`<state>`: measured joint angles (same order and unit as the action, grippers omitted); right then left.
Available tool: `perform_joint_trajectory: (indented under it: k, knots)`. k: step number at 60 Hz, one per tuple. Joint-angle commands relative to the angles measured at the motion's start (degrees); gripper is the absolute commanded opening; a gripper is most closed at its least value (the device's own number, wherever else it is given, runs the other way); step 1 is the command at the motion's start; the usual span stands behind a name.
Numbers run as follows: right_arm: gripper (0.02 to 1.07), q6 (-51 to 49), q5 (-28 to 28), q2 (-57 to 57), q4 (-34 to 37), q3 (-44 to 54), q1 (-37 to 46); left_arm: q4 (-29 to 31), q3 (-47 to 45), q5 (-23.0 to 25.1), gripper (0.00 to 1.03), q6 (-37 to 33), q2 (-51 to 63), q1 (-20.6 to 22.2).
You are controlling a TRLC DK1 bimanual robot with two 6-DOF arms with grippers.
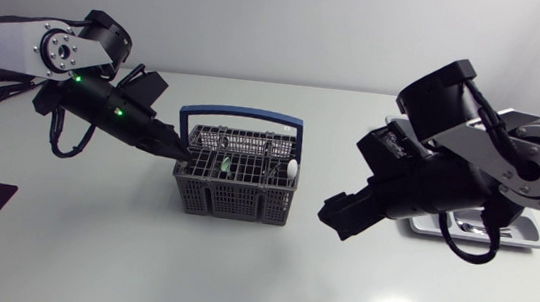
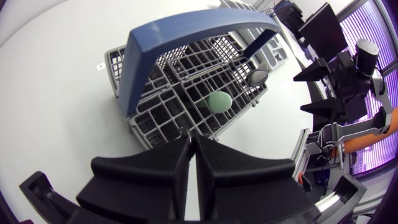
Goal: Unload the cutlery basket into the drawer organizer.
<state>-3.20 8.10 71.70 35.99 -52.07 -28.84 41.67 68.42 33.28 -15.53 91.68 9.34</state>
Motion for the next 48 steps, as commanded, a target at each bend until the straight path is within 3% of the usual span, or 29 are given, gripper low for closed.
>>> perform_joint_trajectory:
  k: [1,15,48]
  knots:
    - [1.02,-0.4,-0.36,0.72,-0.04,-0.57,-0.6,1.13,1.71,2.76,0.04,-1.52,0.34,-0.99]
    - [1.02,-0.4,-0.63,0.81,-0.04,-0.66,-0.95,5.26,4.35,8.82,0.04,-1.61,-0.1,-2.66]
    - [1.02,-2.34,-0.72,-0.6,0.14,-0.31,-2.27,11.94,7.95,11.37,0.04,-1.08,-9.33,-4.42]
